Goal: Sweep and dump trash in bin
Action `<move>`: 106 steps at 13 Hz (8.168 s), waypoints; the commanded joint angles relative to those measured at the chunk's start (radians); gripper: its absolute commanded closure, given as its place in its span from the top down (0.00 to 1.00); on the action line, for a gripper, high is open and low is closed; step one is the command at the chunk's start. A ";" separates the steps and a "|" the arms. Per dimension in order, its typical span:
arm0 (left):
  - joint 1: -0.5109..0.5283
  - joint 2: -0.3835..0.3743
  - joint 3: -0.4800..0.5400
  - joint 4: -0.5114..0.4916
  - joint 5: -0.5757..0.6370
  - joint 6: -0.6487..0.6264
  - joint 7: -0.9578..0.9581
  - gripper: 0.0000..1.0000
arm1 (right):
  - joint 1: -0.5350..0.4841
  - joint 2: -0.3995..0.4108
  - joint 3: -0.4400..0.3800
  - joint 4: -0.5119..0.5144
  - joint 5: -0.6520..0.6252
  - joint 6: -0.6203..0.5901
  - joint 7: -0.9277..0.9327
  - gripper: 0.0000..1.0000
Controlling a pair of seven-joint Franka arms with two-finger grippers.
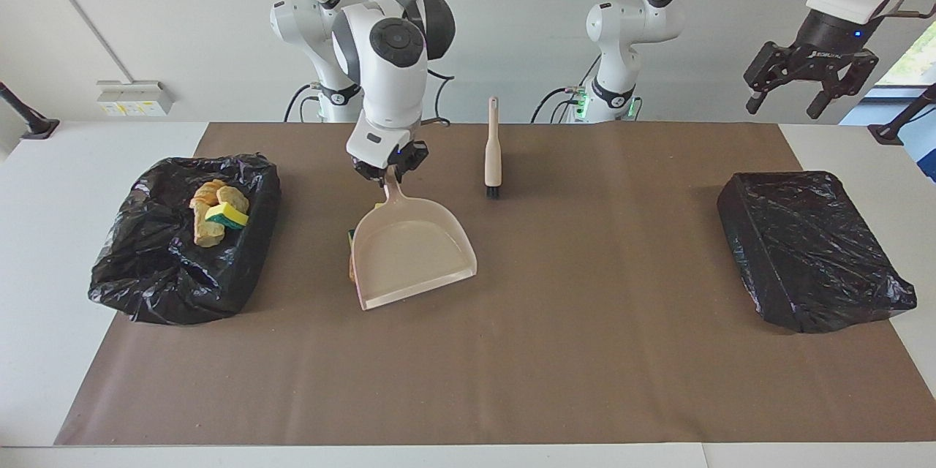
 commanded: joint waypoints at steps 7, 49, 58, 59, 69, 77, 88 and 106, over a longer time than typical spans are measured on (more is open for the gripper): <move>-0.001 -0.015 -0.006 0.002 -0.008 -0.037 0.002 1.00 | 0.108 0.416 0.020 0.398 0.131 0.305 0.472 0.00; -0.578 0.480 -0.041 -0.267 0.128 0.746 -0.514 0.83 | 0.329 -0.384 0.054 -0.717 0.375 0.298 0.483 0.00; -0.565 0.480 -0.026 -0.262 0.142 0.788 -0.523 0.17 | -0.053 -0.472 0.057 -0.726 -0.025 0.113 0.143 0.00; -0.559 0.476 -0.018 -0.261 0.144 0.785 -0.520 0.06 | -0.085 -0.457 0.057 -0.722 -0.050 0.130 0.123 0.00; -0.467 0.319 -0.015 -0.317 0.171 0.420 0.410 0.05 | -0.224 -0.165 0.061 -0.538 -0.159 0.189 0.044 0.00; -0.461 0.226 -0.015 -0.549 0.157 0.591 0.594 0.04 | -0.153 -0.112 0.066 -0.478 0.134 0.198 -0.043 0.00; -0.449 0.218 -0.012 -0.589 0.160 0.674 0.824 0.00 | -0.170 -0.213 0.055 -0.378 0.318 0.000 -0.295 0.00; -0.509 0.134 -0.015 -0.727 0.272 0.716 0.781 0.00 | 0.031 -0.065 0.065 -0.352 0.662 0.210 -0.039 0.00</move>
